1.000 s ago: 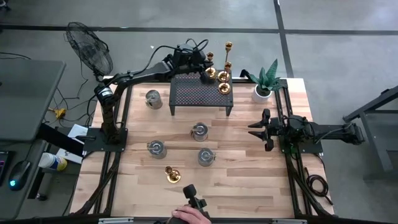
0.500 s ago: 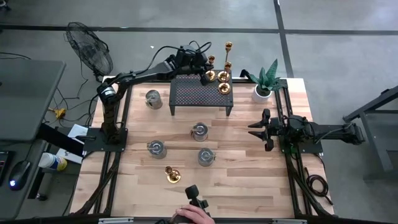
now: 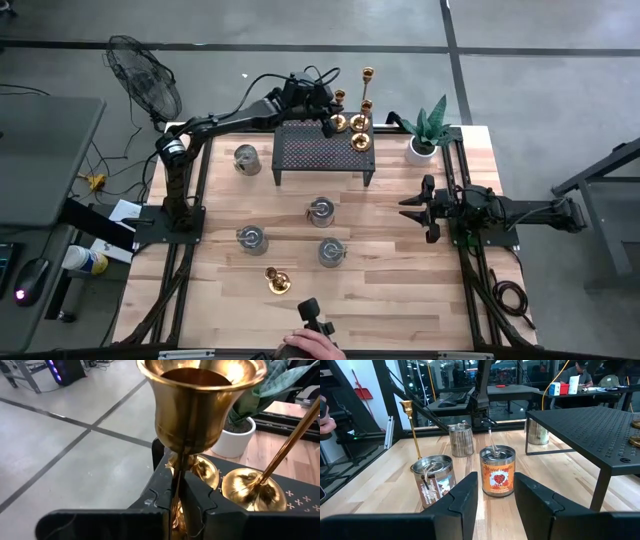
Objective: Pick & Place candle stick holders
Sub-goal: Put the gold candle holder on the shelf
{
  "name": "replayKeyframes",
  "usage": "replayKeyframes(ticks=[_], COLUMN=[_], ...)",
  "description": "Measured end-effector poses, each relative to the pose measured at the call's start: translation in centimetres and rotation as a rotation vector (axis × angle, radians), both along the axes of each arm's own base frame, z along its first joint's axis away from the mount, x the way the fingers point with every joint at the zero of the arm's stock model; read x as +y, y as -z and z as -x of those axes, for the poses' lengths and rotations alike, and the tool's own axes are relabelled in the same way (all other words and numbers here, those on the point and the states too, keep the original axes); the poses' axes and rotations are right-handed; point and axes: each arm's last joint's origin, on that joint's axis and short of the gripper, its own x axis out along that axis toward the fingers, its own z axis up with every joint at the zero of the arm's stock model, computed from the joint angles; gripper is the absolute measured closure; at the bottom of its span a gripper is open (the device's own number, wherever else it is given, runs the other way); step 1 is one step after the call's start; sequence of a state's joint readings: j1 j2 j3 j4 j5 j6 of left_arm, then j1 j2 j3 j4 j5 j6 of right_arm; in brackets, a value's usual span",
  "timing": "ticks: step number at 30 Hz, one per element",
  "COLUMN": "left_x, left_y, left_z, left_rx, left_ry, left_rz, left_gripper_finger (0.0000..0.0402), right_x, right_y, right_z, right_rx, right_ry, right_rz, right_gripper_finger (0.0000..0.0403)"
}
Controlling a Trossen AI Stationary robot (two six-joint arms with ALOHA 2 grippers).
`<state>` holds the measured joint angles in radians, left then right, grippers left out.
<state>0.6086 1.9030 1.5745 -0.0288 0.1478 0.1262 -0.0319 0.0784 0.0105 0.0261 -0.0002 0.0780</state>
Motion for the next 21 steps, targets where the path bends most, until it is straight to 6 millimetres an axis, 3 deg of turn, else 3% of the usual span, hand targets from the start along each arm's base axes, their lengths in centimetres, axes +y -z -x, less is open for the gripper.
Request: replayKeyframes(ticks=[21], left_x=[0.0], left_y=[-0.04], left_z=[-0.01], left_rx=[-0.004], left_ry=[0.002], left_rz=[0.001], left_gripper_finger=[0.0371], right_x=[0.0], right_y=[-0.01], right_z=[0.0], right_rx=[0.0], right_ry=[0.0], right_rz=[0.0], right_gripper_finger=[0.0285])
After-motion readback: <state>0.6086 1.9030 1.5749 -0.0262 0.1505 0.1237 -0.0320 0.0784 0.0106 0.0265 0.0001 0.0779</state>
